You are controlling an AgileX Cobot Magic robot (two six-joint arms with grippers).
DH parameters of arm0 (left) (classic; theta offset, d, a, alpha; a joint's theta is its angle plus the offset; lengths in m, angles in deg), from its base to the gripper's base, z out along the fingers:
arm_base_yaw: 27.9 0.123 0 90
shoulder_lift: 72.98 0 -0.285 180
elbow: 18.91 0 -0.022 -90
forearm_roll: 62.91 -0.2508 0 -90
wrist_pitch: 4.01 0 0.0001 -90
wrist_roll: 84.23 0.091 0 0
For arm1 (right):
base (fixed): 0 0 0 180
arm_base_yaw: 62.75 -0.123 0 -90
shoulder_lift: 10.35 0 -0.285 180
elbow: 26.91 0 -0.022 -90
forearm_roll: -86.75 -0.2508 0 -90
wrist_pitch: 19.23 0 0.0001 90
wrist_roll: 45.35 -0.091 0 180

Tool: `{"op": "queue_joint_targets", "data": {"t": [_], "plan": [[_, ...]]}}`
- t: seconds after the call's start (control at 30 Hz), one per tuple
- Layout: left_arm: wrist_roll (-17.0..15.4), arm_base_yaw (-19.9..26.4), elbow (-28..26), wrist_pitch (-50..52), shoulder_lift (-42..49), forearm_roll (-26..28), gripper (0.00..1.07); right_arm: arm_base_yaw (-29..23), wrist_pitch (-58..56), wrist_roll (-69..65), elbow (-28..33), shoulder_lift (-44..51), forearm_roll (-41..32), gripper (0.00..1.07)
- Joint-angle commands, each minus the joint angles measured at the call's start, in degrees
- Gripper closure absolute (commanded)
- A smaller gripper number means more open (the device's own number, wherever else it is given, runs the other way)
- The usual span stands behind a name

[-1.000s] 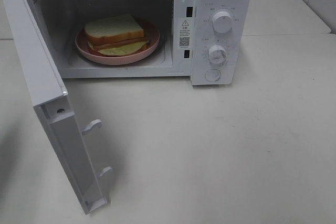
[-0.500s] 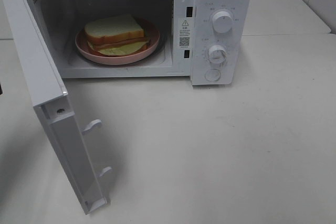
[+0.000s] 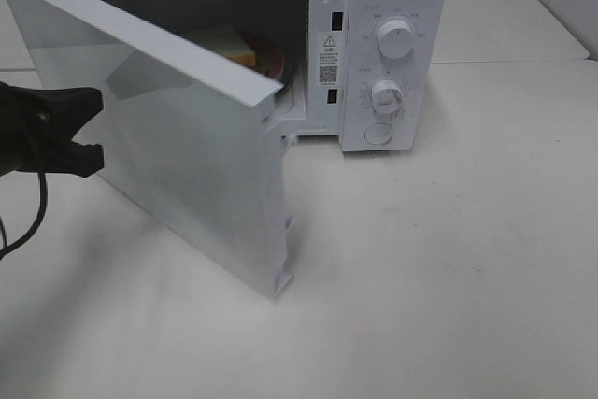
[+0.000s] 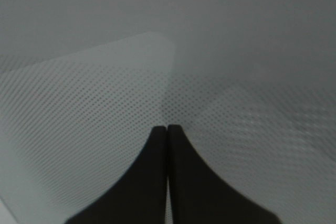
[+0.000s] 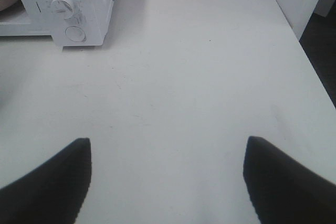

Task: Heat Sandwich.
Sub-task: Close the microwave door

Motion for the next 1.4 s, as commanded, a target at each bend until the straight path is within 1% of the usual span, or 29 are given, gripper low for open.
{"op": "queue_joint_targets", "data": {"t": [0.03, 0.1, 0.17, 0.23, 0.27, 0.33, 0.4, 0.5, 0.57, 0.67, 0.7, 0.77, 0.83, 0.97, 1.03, 1.1, 1.13, 1.2, 1.27, 1.3, 1.4], "plan": [[0.6, -3.7, -2.7, 0.9, -1.4, 4.5, 1.07, 0.4, 0.2, 0.5, 0.1, 1.5, -0.2, 0.31], [0.6, -6.4, -4.9, 1.0, -2.6, 6.2, 1.07, 0.4, 0.2, 0.5, 0.1, 1.5, -0.2, 0.31], [0.6, -7.0, -5.5, 0.9, -2.9, 6.8, 1.07, 0.4, 0.2, 0.5, 0.1, 1.5, -0.2, 0.31], [0.6, -9.5, -7.6, 0.9, -4.2, 9.5, 1.07, 0.4, 0.2, 0.5, 0.1, 1.5, -0.2, 0.31], [0.6, -9.5, -7.6, 0.9, -4.2, 9.5, 1.07, 0.4, 0.2, 0.5, 0.1, 1.5, -0.2, 0.31], [0.6, -11.1, -9.1, 0.5, -5.0, 10.5, 1.07, 0.4, 0.2, 0.5, 0.1, 1.5, -0.2, 0.31], [0.7, -13.0, -11.6, -0.3, -6.6, 11.2, 1.07, 0.4, 0.2, 0.5, 0.1, 1.5, -0.2, 0.31], [0.7, -14.0, -13.2, -0.5, -7.9, 11.9, 1.07, 0.4, 0.2, 0.5, 0.1, 1.5, -0.2, 0.31], [0.6, -15.9, -15.5, -0.5, -9.3, 13.5, 1.07, 0.4, 0.2, 0.5, 0.1, 1.5, -0.2, 0.31], [0.6, -17.1, -16.7, -0.5, -10.0, 15.1, 1.07, 0.4, 0.2, 0.5, 0.1, 1.5, -0.2, 0.31], [0.6, -18.2, -18.2, -1.0, -11.1, 16.9, 1.07, 0.4, 0.2, 0.5, 0.1, 1.5, -0.2, 0.31], [0.7, -18.6, -18.9, -1.5, -11.6, 17.8, 1.07, 0.4, 0.2, 0.5, 0.1, 1.5, -0.2, 0.31], [0.9, -19.7, -21.1, -2.3, -13.4, 18.8, 1.07, 0.4, 0.2, 0.5, 0.1, 1.5, -0.2, 0.31], [0.9, -20.9, -23.3, -2.6, -14.9, 18.9, 1.07, 0.4, 0.2, 0.5, 0.1, 1.5, -0.2, 0.31], [0.9, -21.8, -25.7, -3.2, -16.3, 19.5, 1.07, 0.4, 0.2, 0.5, 0.1, 1.5, -0.2, 0.31], [0.9, -22.1, -26.4, -3.3, -16.7, 20.2, 1.07, 0.4, 0.2, 0.5, 0.1, 1.5, -0.2, 0.31], [1.5, -22.6, -27.8, -3.5, -17.6, 21.7, 1.07, 0.4, 0.2, 0.5, 0.1, 1.5, -0.2, 0.31], [2.6, -23.1, -29.3, -4.1, -18.6, 23.8, 1.07, 0.4, 0.2, 0.5, 0.1, 1.5, -0.2, 0.31], [2.9, -23.3, -29.9, -4.6, -19.0, 24.5, 1.07, 0.4, 0.2, 0.5, 0.1, 1.5, -0.2, 0.31], [3.8, -23.5, -31.2, -5.2, -19.9, 26.1, 1.07, 0.4, 0.2, 0.5, 0.1, 1.5, -0.2, 0.31], [3.9, -23.5, -32.6, -5.2, -20.8, 26.3, 1.07, 0.4, 0.2, 0.5, 0.1, 1.5, -0.2, 0.31]]}}
